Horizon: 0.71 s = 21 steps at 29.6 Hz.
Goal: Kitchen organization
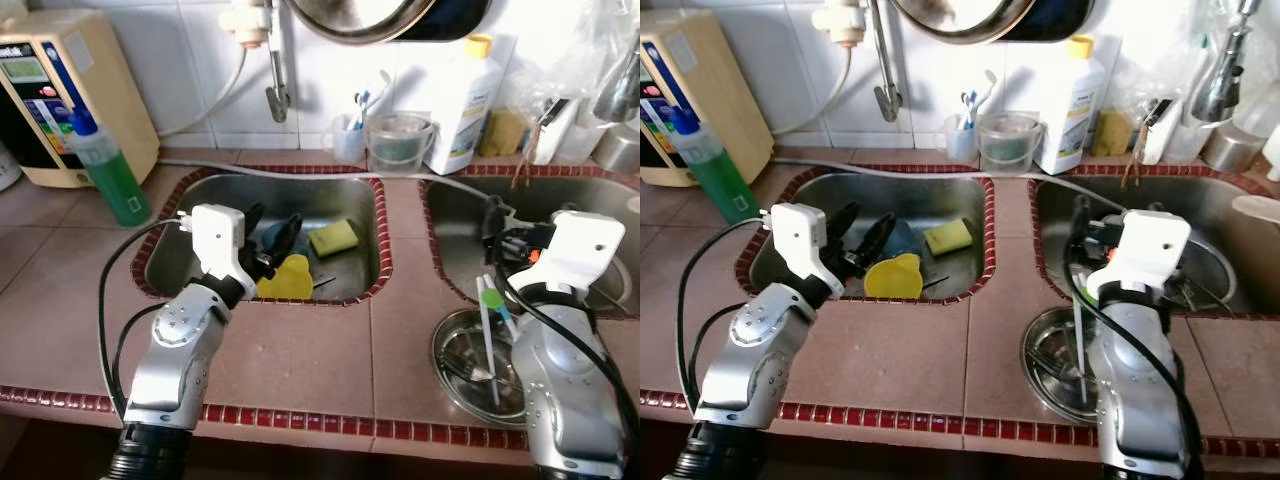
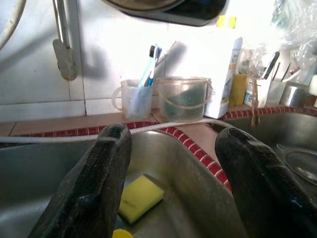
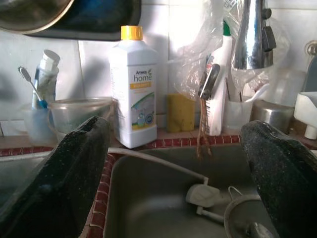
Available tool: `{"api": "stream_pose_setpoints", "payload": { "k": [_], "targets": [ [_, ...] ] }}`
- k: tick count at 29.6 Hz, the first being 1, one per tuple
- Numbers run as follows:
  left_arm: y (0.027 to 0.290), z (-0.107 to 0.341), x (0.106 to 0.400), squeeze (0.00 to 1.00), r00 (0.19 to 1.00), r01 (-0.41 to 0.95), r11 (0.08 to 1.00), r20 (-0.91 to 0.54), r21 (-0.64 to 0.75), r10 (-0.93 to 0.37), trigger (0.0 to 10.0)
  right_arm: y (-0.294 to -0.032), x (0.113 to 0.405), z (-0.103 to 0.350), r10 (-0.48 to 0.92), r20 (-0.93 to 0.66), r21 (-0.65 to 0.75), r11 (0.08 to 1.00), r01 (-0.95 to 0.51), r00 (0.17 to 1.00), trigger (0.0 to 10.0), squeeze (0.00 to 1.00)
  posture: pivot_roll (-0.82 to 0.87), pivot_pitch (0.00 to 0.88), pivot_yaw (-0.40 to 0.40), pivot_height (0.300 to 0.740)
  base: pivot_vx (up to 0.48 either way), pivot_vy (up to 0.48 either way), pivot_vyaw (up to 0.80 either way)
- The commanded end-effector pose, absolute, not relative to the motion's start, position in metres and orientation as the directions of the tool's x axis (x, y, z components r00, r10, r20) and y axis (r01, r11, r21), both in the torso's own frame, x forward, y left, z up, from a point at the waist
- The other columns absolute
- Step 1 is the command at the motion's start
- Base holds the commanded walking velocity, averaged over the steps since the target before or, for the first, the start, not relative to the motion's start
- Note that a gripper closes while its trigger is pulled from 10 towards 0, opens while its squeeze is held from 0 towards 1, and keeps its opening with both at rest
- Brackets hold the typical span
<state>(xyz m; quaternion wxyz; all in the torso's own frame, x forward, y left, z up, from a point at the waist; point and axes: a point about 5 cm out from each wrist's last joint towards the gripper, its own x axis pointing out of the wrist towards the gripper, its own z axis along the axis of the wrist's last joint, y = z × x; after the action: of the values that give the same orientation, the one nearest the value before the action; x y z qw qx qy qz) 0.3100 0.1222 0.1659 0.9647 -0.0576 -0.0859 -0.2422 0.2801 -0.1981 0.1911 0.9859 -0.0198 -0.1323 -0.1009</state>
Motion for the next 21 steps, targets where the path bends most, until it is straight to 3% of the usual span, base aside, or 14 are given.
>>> {"api": "stream_pose_setpoints", "payload": {
  "k": [1,15,21],
  "targets": [
    [0.1282,0.1677,0.3123,0.00,0.875,0.463,0.884,0.192,-0.062,-0.445,10.0,-0.1921,0.2797,0.1936,-0.177,0.275,-0.009,0.982,0.187,0.945,10.0,0.00,-0.25,0.021,0.075,0.740,0.000,-0.315,0.00],
    [0.1273,0.1669,0.3117,0.00,0.873,0.467,0.882,0.192,-0.066,-0.448,10.0,-0.1910,0.2798,0.1949,-0.166,0.277,-0.009,0.984,0.175,0.946,10.0,0.00,-0.25,0.019,0.069,0.740,0.000,-0.317,0.00],
    [0.1272,0.1679,0.3122,0.00,0.878,0.458,0.885,0.196,-0.084,-0.436,10.0,-0.1914,0.2790,0.1964,-0.156,0.276,-0.007,0.986,0.165,0.948,10.0,0.00,-0.25,0.032,0.070,0.740,0.000,0.000,0.00]
  ]
}}
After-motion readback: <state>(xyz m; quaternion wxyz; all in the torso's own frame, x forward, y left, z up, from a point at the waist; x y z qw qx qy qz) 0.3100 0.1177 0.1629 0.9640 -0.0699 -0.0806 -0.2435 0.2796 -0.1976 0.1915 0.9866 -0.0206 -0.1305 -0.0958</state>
